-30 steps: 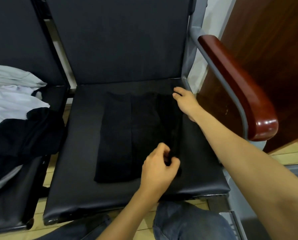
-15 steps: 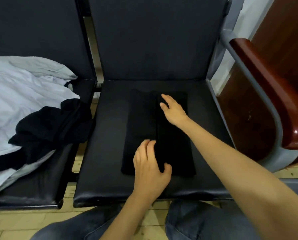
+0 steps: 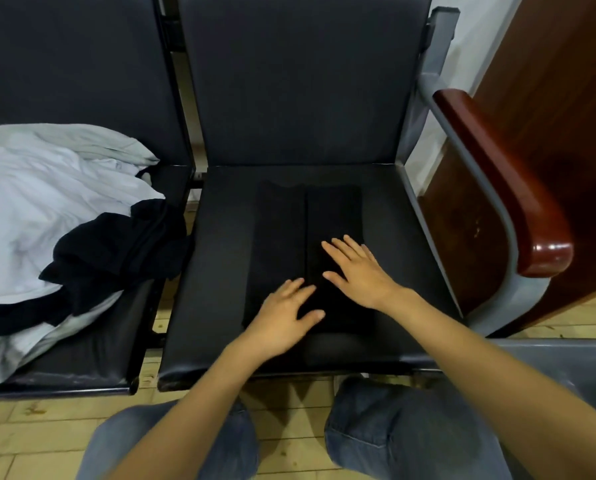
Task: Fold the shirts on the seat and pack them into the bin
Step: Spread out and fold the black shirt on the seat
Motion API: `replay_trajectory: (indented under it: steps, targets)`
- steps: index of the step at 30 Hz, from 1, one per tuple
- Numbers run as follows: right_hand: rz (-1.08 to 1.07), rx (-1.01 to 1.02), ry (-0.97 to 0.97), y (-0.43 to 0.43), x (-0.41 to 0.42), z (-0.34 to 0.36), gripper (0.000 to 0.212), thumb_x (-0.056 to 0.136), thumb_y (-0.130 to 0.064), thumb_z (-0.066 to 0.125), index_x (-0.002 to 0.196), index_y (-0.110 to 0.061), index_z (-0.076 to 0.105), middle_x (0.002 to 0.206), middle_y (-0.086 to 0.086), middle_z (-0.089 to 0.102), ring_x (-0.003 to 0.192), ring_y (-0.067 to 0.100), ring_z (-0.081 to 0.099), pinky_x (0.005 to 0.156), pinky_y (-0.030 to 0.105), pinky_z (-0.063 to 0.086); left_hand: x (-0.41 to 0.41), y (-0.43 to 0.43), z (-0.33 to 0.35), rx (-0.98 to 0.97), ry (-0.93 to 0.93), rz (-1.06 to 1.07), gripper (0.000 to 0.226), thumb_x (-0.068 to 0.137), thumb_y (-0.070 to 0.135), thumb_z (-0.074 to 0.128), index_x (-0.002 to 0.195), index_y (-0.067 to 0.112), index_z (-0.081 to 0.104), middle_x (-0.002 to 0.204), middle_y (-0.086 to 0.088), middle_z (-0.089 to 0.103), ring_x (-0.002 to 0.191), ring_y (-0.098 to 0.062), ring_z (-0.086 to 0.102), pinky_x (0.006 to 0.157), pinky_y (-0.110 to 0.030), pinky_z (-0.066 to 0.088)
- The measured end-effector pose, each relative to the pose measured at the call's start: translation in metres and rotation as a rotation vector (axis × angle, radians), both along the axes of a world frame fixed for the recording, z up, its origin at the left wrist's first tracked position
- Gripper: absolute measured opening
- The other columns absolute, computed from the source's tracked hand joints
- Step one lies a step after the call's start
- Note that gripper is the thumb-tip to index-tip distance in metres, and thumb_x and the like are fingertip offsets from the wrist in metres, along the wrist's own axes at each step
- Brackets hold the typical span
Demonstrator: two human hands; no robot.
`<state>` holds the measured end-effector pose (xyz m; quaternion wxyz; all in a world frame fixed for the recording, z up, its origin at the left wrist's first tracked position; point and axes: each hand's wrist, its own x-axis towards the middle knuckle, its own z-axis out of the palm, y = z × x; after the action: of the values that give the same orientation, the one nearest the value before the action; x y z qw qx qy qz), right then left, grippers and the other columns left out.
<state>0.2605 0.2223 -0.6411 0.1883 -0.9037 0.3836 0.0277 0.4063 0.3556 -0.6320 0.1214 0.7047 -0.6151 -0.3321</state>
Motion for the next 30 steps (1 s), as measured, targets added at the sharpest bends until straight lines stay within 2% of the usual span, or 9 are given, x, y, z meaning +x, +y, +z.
replay_trajectory:
  steps: [4,8,12,17,20,24,26,28,30]
  targets:
    - [0.111,-0.136,-0.179,0.039,-0.028,0.017,0.034,0.096,-0.026,0.054,0.126,-0.009,0.059,0.127,0.007,0.055,0.124,0.023,0.045,0.102,0.029,0.037,0.038,0.022,0.011,-0.197,-0.343,0.002,0.045,0.094,0.039,0.052,0.136,0.022,0.048,0.143,0.000,0.039,0.136,-0.019,0.026,0.114,-0.029,0.012]
    - [0.153,-0.125,0.014,0.068,-0.051,0.012,0.044,0.097,-0.037,0.050,0.135,-0.016,0.050,0.134,0.001,0.047,0.127,0.017,0.040,0.100,0.028,0.039,0.049,0.046,0.009,-0.221,-0.508,-0.123,0.045,0.093,0.042,0.053,0.131,0.020,0.053,0.134,0.000,0.042,0.130,-0.019,0.031,0.111,-0.030,0.018]
    - [0.114,-0.181,0.122,0.084,-0.050,0.007,0.045,0.102,-0.026,0.041,0.145,-0.014,0.037,0.147,0.003,0.038,0.135,0.020,0.035,0.100,0.032,0.041,0.044,0.050,-0.004,-0.241,-0.558,-0.170,0.041,0.098,0.030,0.048,0.135,0.013,0.049,0.133,-0.001,0.048,0.124,-0.020,0.043,0.104,-0.030,0.033]
    - [0.113,-0.315,0.205,0.087,-0.038,0.007,0.038,0.096,-0.005,0.042,0.133,-0.009,0.050,0.130,0.009,0.053,0.116,0.025,0.052,0.085,0.035,0.049,0.042,0.048,-0.016,-0.369,-0.683,-0.124,0.035,0.051,0.012,0.089,0.082,0.013,0.074,0.082,-0.001,0.069,0.077,-0.019,0.066,0.076,-0.029,0.054]
    - [0.002,-0.273,0.113,0.086,-0.033,0.011,0.033,0.096,-0.011,0.043,0.127,-0.014,0.055,0.121,0.004,0.057,0.111,0.020,0.053,0.083,0.031,0.047,0.038,0.052,-0.013,-0.378,-0.637,-0.094,0.034,0.048,0.011,0.089,0.079,0.014,0.074,0.078,0.001,0.067,0.074,-0.018,0.065,0.073,-0.028,0.054]
    - [-0.116,-0.060,-0.082,0.095,-0.044,0.025,0.027,0.092,-0.018,0.052,0.118,-0.014,0.059,0.112,0.002,0.058,0.106,0.020,0.055,0.085,0.030,0.045,0.040,0.065,0.007,-0.338,-0.467,-0.047,0.021,0.085,0.017,0.061,0.103,0.009,0.069,0.113,-0.003,0.062,0.111,-0.021,0.054,0.103,-0.032,0.034]
    - [-0.152,0.048,-0.189,0.101,-0.052,0.040,0.020,0.090,-0.019,0.057,0.110,-0.015,0.060,0.102,-0.002,0.056,0.099,0.019,0.058,0.079,0.031,0.048,0.041,0.071,0.030,-0.329,-0.357,0.011,0.024,0.091,0.020,0.054,0.110,0.010,0.063,0.111,-0.004,0.063,0.109,-0.020,0.054,0.110,-0.029,0.025]
    - [-0.176,0.157,-0.267,0.105,-0.057,0.060,0.011,0.090,-0.020,0.059,0.101,-0.019,0.059,0.093,-0.005,0.058,0.089,0.019,0.061,0.070,0.027,0.047,0.040,0.079,0.057,-0.299,-0.247,0.059,0.016,0.094,0.024,0.050,0.107,0.016,0.054,0.092,-0.007,0.066,0.089,-0.020,0.056,0.098,-0.027,0.034]
    - [-0.179,0.243,-0.308,0.108,-0.059,0.082,0.002,0.091,-0.020,0.058,0.093,-0.020,0.058,0.087,-0.001,0.062,0.080,0.020,0.062,0.065,0.028,0.047,0.042,0.086,0.077,-0.282,-0.130,0.110,0.004,0.093,0.027,0.050,0.094,0.024,0.047,0.078,-0.006,0.063,0.067,-0.020,0.053,0.069,-0.031,0.040]
